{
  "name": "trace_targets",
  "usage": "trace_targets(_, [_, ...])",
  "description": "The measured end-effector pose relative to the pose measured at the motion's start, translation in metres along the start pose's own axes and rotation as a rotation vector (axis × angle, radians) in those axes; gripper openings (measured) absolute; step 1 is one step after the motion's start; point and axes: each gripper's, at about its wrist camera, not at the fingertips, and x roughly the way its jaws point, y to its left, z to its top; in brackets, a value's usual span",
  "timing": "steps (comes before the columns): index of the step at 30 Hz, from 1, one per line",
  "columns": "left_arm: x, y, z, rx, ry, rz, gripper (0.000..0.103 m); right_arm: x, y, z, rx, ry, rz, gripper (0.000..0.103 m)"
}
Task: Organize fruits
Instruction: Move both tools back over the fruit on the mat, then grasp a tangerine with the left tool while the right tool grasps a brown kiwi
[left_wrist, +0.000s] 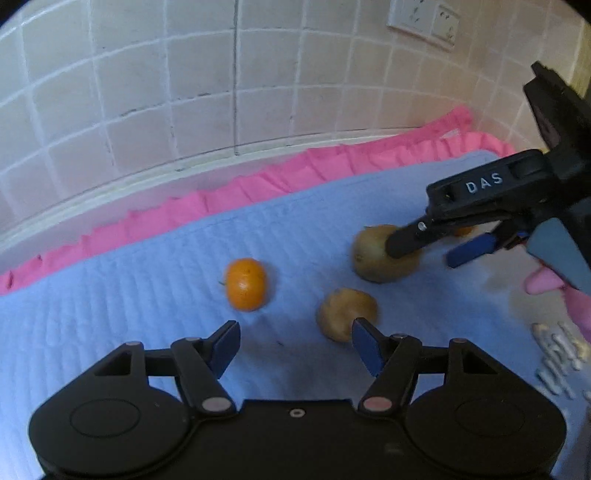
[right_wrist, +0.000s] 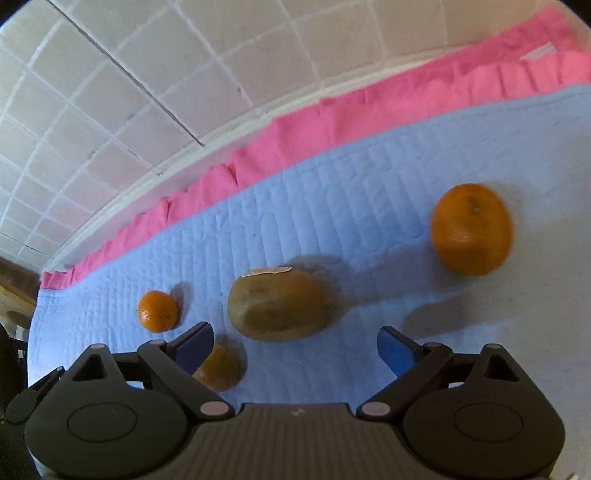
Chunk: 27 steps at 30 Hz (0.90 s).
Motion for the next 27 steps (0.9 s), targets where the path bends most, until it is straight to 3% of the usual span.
trace_targets(4, [0.007, 0.023, 0.011, -0.054, -0.024, 0.048, 0.079, 0.012, 0.007, 0.005, -0.010, 0.018, 0.006, 0.096])
trace_targets(8, [0.025, 0.041, 0.022, -0.115, -0.022, 0.006, 0.079, 0.024, 0.011, 0.008, -0.009, 0.032, 0.000, 0.095])
trace_targets(12, [0.048, 0.044, 0.026, -0.158, 0.017, -0.039, 0.060, 0.030, 0.015, 0.010, -0.012, 0.018, -0.012, 0.094])
trace_targets(15, [0.056, 0.041, 0.024, -0.163, 0.032, -0.054, 0.056, 0.030, 0.016, 0.011, -0.018, 0.008, -0.006, 0.086])
trace_targets(16, [0.056, 0.039, 0.024, -0.155, 0.031, -0.045, 0.052, 0.030, 0.016, 0.011, -0.017, 0.004, -0.009, 0.085])
trace_targets(17, [0.057, 0.038, 0.024, -0.144, 0.029, -0.031, 0.040, 0.030, 0.015, 0.011, -0.017, 0.000, -0.013, 0.084])
trace_targets(21, [0.055, 0.037, 0.026, -0.137, 0.024, -0.022, 0.040, 0.028, 0.015, 0.010, -0.033, -0.019, -0.031, 0.071])
trace_targets(27, [0.037, 0.030, 0.023, -0.117, -0.014, -0.024, 0.040, 0.021, 0.005, 0.007, -0.003, -0.027, 0.011, 0.070])
